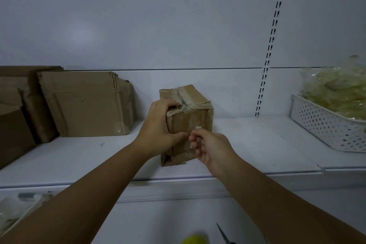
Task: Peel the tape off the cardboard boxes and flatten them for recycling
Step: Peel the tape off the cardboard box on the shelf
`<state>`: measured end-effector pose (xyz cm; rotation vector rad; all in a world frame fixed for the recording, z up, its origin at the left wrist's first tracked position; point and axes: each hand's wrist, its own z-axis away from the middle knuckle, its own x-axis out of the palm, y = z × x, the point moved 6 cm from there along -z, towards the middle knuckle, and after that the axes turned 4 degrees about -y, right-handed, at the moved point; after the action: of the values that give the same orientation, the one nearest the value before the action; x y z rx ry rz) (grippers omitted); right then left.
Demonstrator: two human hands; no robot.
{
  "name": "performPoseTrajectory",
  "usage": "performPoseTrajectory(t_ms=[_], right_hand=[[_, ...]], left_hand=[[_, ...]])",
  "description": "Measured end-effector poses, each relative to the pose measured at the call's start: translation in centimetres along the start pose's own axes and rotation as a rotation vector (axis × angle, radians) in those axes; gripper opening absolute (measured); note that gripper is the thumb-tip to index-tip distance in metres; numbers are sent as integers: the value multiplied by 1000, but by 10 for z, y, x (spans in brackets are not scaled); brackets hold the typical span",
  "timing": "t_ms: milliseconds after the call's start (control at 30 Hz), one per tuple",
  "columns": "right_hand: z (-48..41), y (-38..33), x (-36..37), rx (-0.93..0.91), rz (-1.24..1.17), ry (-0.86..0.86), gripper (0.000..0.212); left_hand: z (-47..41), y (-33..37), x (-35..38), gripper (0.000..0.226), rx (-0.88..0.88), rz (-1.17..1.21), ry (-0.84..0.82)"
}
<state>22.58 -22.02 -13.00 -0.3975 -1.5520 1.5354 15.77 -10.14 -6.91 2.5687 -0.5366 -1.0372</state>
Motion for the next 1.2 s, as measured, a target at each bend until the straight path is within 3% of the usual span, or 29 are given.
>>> performPoseTrajectory(t_ms=[100,200,367,733,1000,1067,1167,1200], right_hand=[[1,-27,-2,-299,304,-12,22],[12,-41,2,-715,983,110,22],[8,-44,18,-833,1471,216,44],[3,-48,14,-908,1428,36,25],[5,-62,21,-926,1688,163,24],[14,-72,22,-980,1571,192,25],[34,-95,30,-1243,1293,180,19],[30,-100,34,-1253,1277,154,19]], left_hand=[[1,-2,1,75,-8,13,-8],[1,-3,2,85,-24,31,-52],[4,0,3,91,-12,63,-108],[1,-4,2,92,-19,28,-115],[1,-7,6,98,-74,106,-142],[3,-8,5,99,-97,181,-178],[9,-5,6,104,-116,391,-224],[11,-3,5,103,-121,443,-208]])
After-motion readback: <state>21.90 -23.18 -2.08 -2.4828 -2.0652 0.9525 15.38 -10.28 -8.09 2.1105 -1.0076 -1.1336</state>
